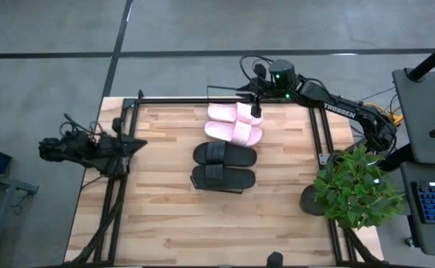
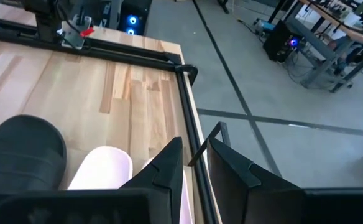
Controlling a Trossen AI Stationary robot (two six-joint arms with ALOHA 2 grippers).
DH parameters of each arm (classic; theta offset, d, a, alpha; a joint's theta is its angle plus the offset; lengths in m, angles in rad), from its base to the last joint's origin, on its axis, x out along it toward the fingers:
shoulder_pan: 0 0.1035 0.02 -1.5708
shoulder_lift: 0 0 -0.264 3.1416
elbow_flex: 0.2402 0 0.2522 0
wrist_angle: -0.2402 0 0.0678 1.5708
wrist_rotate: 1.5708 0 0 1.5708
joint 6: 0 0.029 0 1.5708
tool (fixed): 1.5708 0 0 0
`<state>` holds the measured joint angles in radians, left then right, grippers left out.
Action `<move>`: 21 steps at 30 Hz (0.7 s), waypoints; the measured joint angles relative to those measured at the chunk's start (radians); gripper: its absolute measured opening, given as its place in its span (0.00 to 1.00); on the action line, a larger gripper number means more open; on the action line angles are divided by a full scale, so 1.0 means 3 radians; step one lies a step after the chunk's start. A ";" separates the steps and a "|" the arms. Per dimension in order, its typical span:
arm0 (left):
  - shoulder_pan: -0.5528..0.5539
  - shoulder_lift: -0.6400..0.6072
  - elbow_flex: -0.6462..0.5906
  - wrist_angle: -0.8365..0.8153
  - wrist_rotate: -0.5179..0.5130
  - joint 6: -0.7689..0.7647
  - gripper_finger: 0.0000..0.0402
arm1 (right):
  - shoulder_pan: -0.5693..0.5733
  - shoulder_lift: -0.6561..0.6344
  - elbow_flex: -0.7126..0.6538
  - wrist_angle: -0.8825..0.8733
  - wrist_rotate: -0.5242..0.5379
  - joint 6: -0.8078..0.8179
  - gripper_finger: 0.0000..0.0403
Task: Pick and place slides into the shelf
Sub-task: Return to Home Position
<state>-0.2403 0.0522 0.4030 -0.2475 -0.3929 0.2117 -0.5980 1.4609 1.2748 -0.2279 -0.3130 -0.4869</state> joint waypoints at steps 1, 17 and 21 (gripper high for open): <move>0.0001 -0.0069 -0.0021 -0.0025 -0.0005 -0.0052 0.00 | 0.0001 0.0000 -0.0009 0.0000 -0.0001 -0.0012 0.16; 0.0180 -0.0083 -0.0889 0.0820 -0.0090 0.0123 0.00 | 0.0000 -0.0001 -0.0332 0.0396 -0.0001 0.0050 0.16; 0.0375 -0.0036 -0.0963 0.0760 -0.0087 0.0109 0.00 | 0.0001 -0.0003 -0.0369 0.0418 -0.0003 0.0092 0.16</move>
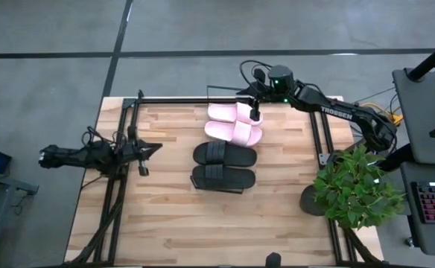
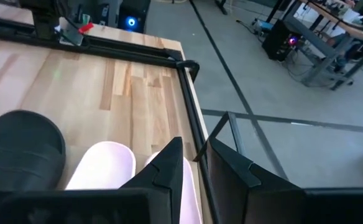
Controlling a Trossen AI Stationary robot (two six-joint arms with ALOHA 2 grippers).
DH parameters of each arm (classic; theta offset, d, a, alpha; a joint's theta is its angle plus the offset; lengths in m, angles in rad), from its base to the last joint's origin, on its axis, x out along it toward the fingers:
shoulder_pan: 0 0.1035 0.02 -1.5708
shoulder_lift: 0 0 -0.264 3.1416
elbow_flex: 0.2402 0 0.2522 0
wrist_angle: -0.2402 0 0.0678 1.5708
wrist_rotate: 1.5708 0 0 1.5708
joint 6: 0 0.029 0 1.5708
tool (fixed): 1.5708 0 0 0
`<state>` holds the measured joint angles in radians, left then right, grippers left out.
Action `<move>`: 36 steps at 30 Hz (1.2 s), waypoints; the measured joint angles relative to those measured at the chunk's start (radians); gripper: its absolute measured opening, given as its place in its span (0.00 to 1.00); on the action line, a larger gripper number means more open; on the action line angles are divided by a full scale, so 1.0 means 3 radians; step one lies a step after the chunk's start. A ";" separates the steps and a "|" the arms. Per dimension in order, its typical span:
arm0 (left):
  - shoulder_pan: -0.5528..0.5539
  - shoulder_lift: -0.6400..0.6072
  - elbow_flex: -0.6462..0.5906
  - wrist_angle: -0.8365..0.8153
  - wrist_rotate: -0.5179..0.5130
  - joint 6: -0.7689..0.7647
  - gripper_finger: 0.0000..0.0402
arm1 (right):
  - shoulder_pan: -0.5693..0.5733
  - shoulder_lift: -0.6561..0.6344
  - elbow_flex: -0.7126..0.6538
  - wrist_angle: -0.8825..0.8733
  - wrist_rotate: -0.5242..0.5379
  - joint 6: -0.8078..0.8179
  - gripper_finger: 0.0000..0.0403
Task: Pick and place slides into the shelf
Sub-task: Return to Home Position
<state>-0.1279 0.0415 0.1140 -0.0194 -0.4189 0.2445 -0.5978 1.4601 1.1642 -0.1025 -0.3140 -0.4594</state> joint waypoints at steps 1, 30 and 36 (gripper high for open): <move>0.0058 0.0004 -0.0049 0.0003 0.0030 -0.0020 0.00 | -0.0001 0.0000 -0.0011 0.0025 -0.0007 0.0032 0.16; 0.0384 -0.0033 -0.0245 -0.0033 0.0385 -0.0004 0.00 | 0.0294 -0.1029 -0.2405 0.2469 -0.0436 0.1240 0.02; 0.0384 -0.0034 -0.0245 -0.0007 0.0367 -0.0007 0.00 | 0.0574 -0.1069 -0.3124 0.3597 -0.0217 0.1719 0.02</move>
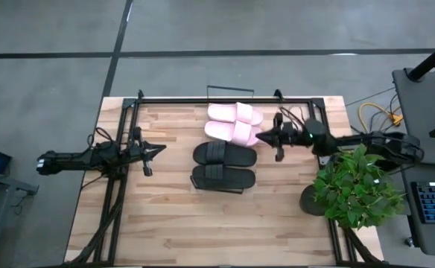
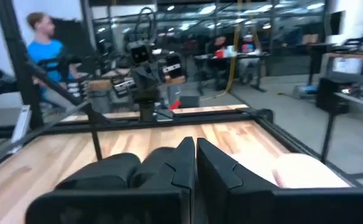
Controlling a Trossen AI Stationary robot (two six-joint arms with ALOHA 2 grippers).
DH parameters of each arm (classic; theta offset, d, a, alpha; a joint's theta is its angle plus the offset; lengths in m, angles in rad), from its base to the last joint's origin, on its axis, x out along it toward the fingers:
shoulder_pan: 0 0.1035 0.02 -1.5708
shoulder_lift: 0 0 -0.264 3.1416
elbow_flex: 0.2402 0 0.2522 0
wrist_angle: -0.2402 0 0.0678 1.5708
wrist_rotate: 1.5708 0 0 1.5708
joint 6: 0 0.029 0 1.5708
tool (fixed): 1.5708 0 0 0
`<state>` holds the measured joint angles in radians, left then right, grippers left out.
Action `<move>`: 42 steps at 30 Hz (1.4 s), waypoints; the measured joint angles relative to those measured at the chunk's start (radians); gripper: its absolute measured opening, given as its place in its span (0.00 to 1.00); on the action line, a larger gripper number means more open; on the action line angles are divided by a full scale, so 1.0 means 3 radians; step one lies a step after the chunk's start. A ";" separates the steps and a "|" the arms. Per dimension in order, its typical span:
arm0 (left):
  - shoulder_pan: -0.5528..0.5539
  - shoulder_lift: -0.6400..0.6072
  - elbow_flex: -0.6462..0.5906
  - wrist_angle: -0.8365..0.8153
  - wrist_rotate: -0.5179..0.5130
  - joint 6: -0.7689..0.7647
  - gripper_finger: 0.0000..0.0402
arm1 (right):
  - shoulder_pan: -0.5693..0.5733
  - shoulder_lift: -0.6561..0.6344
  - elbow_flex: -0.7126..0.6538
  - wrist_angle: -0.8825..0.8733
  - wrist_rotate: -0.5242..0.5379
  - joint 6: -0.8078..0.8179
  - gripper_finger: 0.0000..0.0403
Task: Pick and place slides into the shelf
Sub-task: Return to Home Position
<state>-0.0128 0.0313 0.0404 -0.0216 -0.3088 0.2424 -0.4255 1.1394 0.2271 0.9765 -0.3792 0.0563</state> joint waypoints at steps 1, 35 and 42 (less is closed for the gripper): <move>-0.0001 0.0000 -0.0001 0.0010 -0.0009 0.0000 0.00 | 0.0058 -0.0014 -0.0117 0.0131 0.0130 0.0012 0.02; -0.0001 -0.0005 -0.0006 0.0068 0.0134 -0.0091 0.00 | 0.1968 -0.2934 -0.0727 -0.2427 0.1965 -0.0155 0.02; -0.0003 -0.0008 0.0106 -0.0195 0.0139 -0.0092 0.00 | 0.2157 -0.3367 -0.0727 -0.2694 0.2330 -0.0340 0.02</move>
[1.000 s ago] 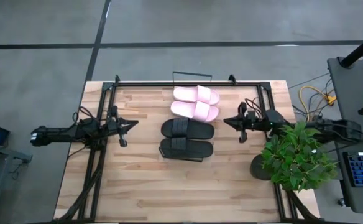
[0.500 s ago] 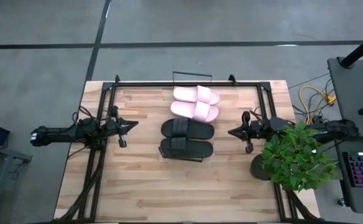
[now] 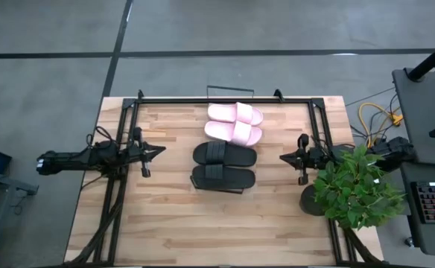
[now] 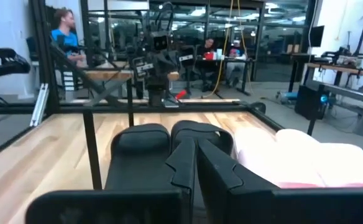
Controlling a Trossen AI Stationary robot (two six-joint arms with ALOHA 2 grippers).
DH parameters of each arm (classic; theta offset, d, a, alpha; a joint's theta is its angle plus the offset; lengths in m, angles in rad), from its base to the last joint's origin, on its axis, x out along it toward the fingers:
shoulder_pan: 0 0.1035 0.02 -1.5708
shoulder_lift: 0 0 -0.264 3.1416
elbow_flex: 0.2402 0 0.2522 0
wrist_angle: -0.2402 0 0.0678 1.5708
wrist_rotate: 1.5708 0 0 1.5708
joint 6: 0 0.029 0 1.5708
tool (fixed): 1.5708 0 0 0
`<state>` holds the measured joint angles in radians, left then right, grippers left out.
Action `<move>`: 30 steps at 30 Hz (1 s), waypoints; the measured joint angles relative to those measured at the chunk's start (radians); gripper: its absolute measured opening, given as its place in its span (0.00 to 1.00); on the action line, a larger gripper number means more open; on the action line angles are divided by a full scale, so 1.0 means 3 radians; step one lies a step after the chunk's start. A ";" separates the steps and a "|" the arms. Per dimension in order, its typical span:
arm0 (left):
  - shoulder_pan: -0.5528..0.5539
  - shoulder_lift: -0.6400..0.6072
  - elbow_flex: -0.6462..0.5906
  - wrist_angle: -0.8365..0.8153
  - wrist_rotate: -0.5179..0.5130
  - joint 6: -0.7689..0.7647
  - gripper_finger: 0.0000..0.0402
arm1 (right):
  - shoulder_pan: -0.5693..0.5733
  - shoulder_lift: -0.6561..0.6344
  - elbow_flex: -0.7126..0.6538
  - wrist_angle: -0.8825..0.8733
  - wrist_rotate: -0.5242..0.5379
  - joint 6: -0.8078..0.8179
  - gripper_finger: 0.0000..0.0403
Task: Pick and place slides into the shelf
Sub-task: Return to Home Position
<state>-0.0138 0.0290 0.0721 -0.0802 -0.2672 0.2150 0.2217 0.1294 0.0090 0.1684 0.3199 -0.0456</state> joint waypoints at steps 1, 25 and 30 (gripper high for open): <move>0.0001 0.0000 0.0010 -0.0033 0.0001 0.0001 0.00 | -0.0006 -0.0034 0.0000 -0.0029 -0.0018 0.0026 0.02; 0.0002 -0.0001 0.0012 -0.0038 0.0597 -0.0417 0.00 | -0.0042 -0.0373 0.0132 -0.0624 0.0506 0.0062 0.02; 0.0002 -0.0003 0.0007 -0.0015 0.0649 -0.0708 0.00 | -0.0043 -0.0385 0.0132 -0.0648 0.0502 0.0079 0.02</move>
<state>-0.0132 0.0280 0.0742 -0.0846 -0.0726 0.0026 0.2089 0.0139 0.0486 -0.0259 0.4706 -0.0220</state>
